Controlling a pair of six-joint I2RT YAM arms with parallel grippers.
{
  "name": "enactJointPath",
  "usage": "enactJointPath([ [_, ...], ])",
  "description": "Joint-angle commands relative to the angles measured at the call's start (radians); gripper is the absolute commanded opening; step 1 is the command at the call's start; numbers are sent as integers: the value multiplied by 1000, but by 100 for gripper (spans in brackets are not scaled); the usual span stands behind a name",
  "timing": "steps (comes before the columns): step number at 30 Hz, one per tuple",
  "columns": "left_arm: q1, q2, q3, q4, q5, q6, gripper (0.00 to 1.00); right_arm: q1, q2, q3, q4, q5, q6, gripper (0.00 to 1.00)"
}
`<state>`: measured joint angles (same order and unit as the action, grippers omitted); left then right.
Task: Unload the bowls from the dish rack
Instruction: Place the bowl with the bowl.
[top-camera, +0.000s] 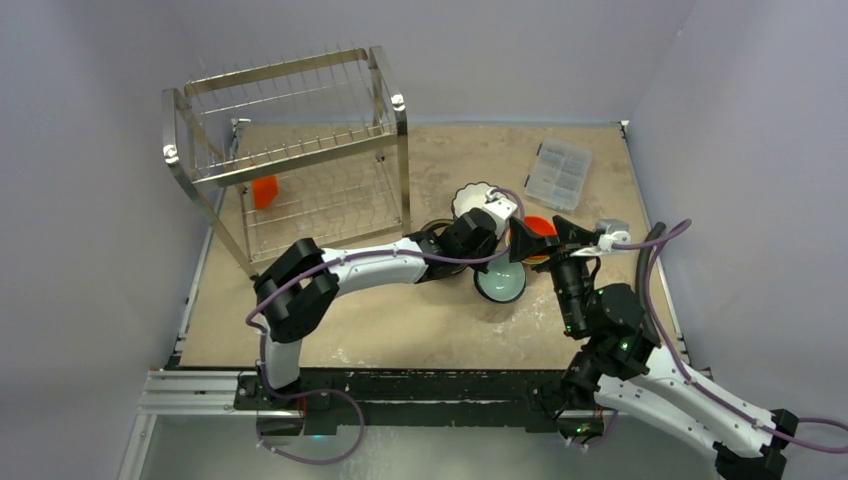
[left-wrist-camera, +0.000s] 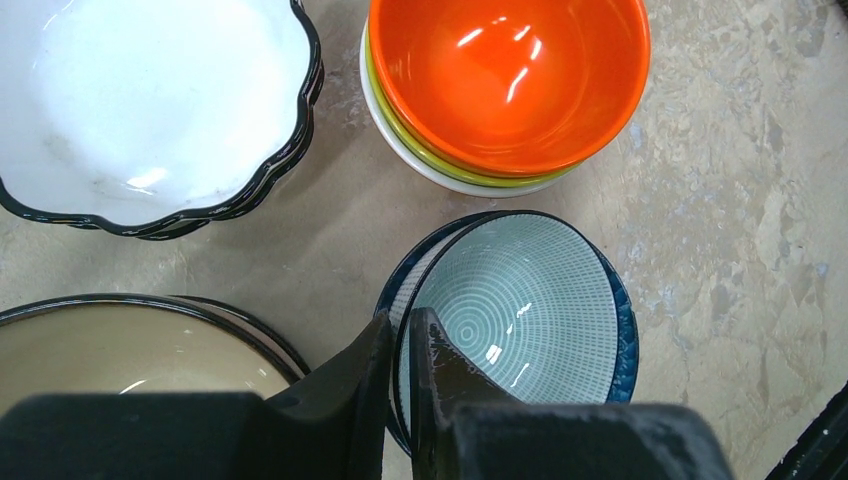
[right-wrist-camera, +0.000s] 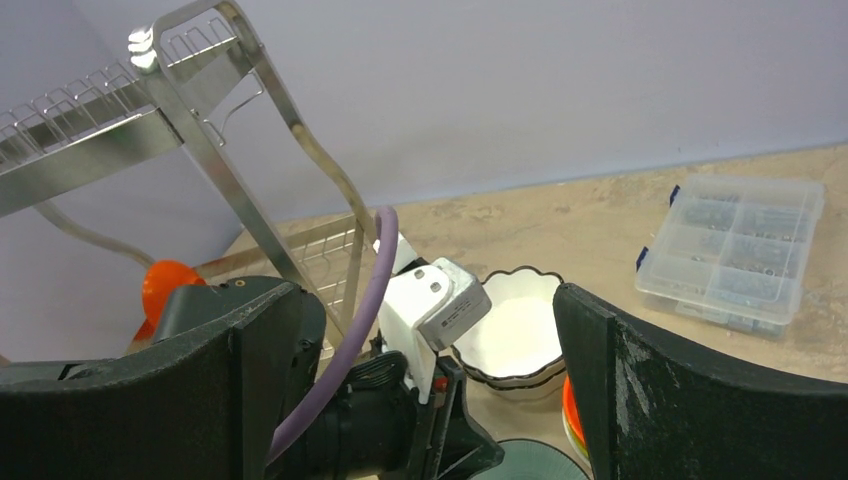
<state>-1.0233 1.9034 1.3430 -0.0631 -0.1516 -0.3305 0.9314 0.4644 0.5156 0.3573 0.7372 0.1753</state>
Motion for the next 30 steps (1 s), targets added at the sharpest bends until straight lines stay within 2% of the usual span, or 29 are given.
enactJointPath([
  [1,-5,25,47,-29,4,-15,10,4,6,11,40,-12,-10,99],
  [12,7,52,46,-29,22,-28,10,6,7,4,39,-15,-9,99],
  [23,58,32,-25,48,147,-80,6,5,14,3,43,-22,-8,99],
  [27,60,25,-31,49,147,-81,8,5,16,3,43,-24,-9,99],
  [30,59,20,-32,49,147,-79,13,4,16,3,42,-25,-9,99],
])
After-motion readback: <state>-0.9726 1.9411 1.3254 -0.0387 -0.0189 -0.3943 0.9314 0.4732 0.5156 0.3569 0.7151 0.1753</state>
